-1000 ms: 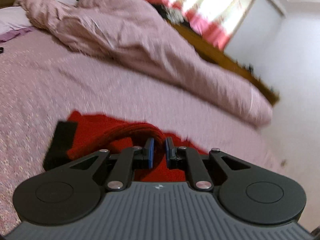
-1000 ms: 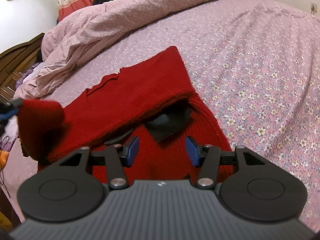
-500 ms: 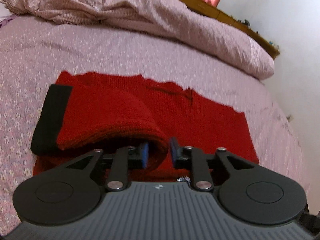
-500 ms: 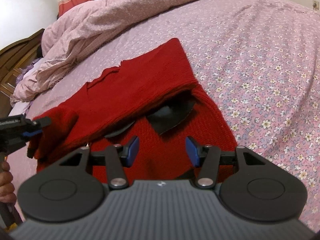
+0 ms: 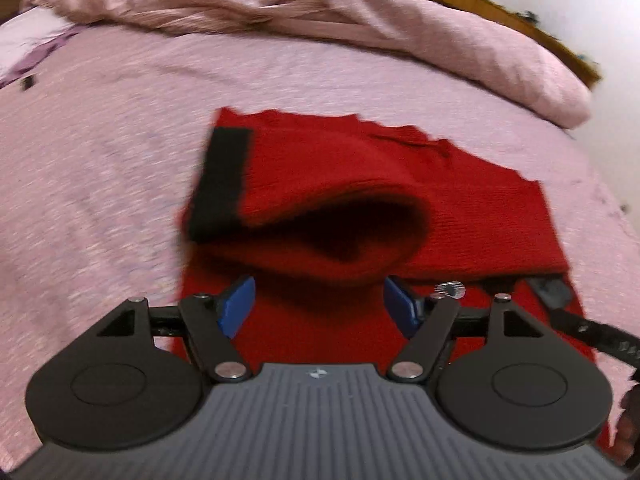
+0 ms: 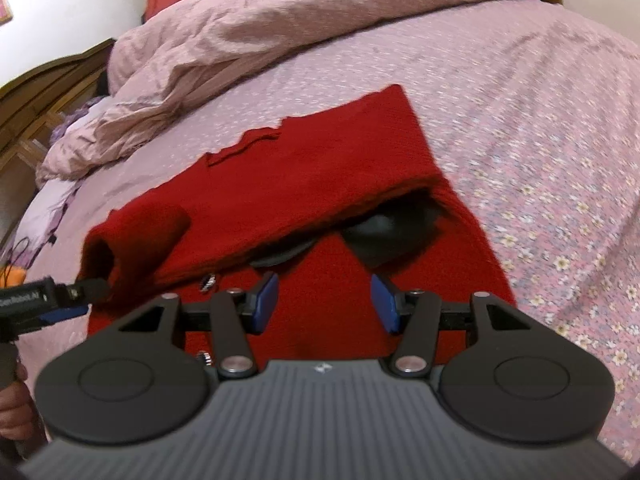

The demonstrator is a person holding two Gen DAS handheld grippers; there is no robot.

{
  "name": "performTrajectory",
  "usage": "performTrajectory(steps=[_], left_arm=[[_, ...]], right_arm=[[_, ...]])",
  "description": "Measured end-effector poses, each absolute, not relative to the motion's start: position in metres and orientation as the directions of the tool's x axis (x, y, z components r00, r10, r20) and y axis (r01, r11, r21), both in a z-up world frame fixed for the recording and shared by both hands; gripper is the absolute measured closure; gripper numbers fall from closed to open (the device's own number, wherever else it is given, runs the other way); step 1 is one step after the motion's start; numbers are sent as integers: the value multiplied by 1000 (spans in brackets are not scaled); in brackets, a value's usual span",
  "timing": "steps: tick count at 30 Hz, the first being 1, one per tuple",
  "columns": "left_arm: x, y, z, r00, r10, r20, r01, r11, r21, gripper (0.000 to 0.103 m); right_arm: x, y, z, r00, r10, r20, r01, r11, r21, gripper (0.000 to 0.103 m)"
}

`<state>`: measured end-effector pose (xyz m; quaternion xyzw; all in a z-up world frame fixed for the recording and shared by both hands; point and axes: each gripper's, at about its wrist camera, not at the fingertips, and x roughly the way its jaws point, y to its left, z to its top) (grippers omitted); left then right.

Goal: Fold small clothes
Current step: 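Grasp the cardigan side edge with the right tool, fold it inward, release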

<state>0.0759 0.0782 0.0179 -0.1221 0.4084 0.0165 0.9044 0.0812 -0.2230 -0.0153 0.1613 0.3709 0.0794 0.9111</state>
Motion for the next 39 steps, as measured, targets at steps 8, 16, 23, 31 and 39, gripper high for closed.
performTrajectory(steps=[8, 16, 23, 31, 39], left_arm=[[64, 113, 12, 648, 85, -757, -250, 962, -106, 27], [67, 129, 10, 658, 124, -743, -275, 958, -83, 26], [65, 143, 9, 664, 128, -737, -305, 946, -110, 26], [67, 154, 9, 671, 136, -729, -330, 935, -130, 26], [75, 146, 13, 688, 136, -713, -308, 944, -117, 26]], right_arm=[[90, -175, 10, 703, 338, -626, -183, 936, 300, 49], [111, -106, 32, 663, 439, -606, -359, 897, 258, 49], [127, -49, 32, 658, 417, -626, -461, 881, 103, 49], [153, -25, 20, 701, 345, -624, -471, 881, -43, 75], [156, -47, 62, 838, 313, -446, -384, 920, -76, 90]])
